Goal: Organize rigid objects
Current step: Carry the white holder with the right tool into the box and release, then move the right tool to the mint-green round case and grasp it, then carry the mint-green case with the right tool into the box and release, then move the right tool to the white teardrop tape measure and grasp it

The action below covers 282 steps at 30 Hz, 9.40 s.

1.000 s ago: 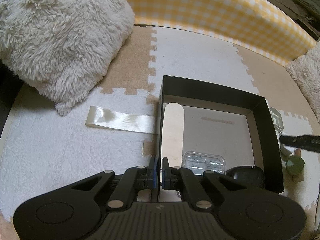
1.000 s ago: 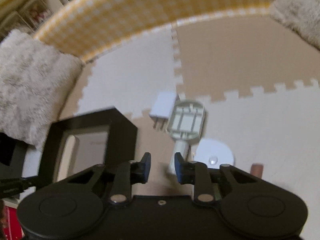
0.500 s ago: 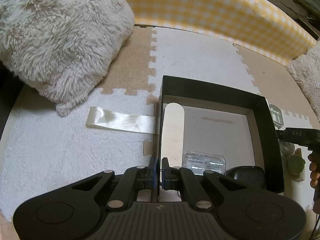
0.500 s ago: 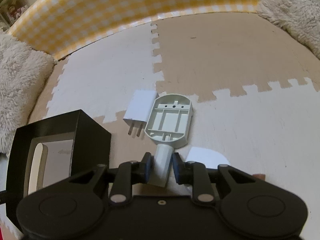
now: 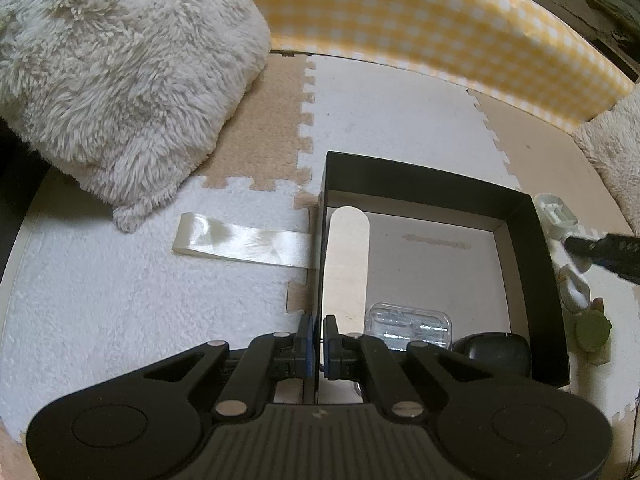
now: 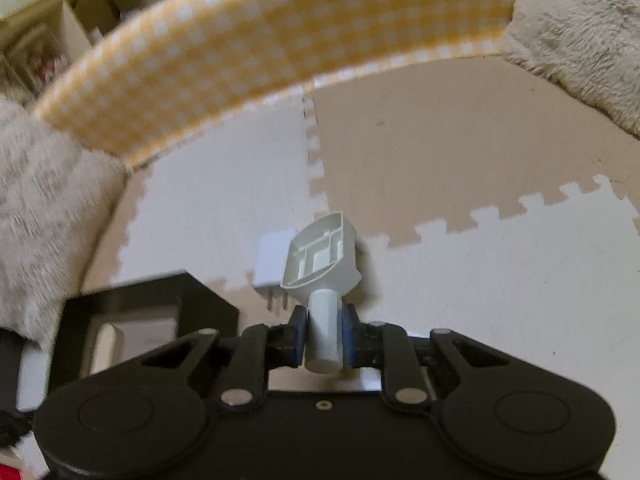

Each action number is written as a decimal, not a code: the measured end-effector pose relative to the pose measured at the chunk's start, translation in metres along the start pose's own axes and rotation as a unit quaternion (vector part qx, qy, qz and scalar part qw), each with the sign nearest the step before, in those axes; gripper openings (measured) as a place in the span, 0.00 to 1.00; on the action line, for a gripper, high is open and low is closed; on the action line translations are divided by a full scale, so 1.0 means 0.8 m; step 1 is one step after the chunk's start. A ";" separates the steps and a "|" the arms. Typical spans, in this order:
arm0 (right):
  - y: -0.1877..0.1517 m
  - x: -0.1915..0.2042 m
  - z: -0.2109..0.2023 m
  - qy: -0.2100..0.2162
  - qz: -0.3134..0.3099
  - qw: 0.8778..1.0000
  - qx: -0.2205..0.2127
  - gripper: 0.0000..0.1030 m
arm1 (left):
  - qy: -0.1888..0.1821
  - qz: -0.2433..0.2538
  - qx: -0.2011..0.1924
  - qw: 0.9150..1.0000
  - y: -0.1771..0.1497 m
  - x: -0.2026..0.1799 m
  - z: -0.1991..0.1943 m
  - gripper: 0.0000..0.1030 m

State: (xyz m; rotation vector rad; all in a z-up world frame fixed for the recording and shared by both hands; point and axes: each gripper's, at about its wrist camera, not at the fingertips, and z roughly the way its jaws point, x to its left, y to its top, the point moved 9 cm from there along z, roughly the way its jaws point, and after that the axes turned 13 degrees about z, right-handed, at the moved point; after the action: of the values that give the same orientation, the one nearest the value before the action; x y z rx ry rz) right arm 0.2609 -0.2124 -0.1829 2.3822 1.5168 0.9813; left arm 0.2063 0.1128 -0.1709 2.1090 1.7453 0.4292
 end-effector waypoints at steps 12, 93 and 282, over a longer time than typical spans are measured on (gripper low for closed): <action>0.007 0.052 -0.055 0.108 -0.003 0.994 -0.032 0.19 | 0.001 -0.001 0.000 1.000 0.001 0.000 0.000 0.04; 0.023 -0.041 -0.107 -0.076 -0.075 0.991 -0.074 1.00 | 0.003 0.001 -0.001 1.000 0.001 0.000 -0.002 0.04; -0.029 -0.046 -0.011 -0.043 -0.248 0.968 0.011 0.79 | 0.001 0.002 -0.005 1.000 0.001 -0.002 -0.003 0.04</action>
State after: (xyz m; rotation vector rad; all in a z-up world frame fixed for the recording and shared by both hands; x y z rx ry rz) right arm 0.2277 -0.2349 -0.2028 1.8740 1.9539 0.7336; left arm 0.2056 0.1116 -0.1682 2.1061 1.7370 0.4387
